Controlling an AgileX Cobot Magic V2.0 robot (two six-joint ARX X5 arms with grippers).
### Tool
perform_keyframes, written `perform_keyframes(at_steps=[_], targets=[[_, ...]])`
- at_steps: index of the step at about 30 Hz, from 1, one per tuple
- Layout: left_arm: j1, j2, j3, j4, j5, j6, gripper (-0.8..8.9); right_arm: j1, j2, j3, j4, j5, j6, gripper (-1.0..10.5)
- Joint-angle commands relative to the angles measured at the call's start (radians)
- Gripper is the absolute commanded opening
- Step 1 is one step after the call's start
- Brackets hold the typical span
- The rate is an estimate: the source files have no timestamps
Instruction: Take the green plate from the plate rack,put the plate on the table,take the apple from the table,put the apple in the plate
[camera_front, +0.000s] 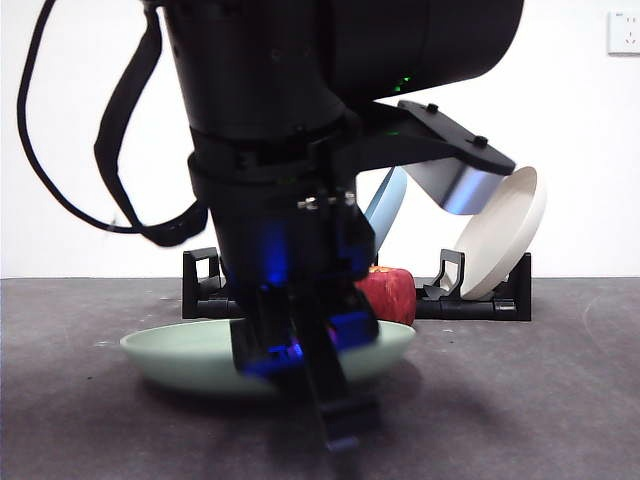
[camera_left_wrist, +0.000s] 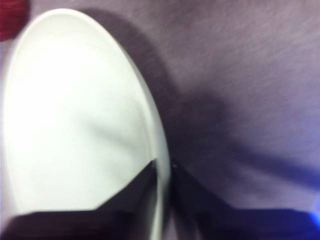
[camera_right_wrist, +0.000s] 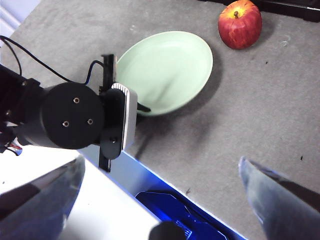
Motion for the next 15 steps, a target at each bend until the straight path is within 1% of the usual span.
perform_keyframes(at_steps=[1, 6, 8, 12, 15], targets=[[-0.005, 0.014, -0.010, -0.005, 0.037, -0.022, 2.01, 0.002, 0.000, 0.002, 0.005, -0.002, 0.000, 6.9], [-0.005, 0.013, -0.006, -0.013, 0.046, -0.022, 2.03, 0.002, 0.000, 0.002, 0.005, -0.002, 0.000, 6.9], [-0.005, 0.007, -0.002, -0.024, 0.044, -0.022, 2.52, 0.002, 0.000, 0.002, 0.005, -0.002, 0.003, 6.9], [-0.005, -0.025, 0.026, -0.087, 0.044, -0.048, 4.10, 0.002, 0.000, 0.002, 0.005, -0.002, 0.003, 6.9], [-0.005, -0.060, 0.061, -0.147, 0.044, -0.072, 4.22, 0.002, 0.000, 0.002, 0.005, -0.002, 0.003, 6.9]])
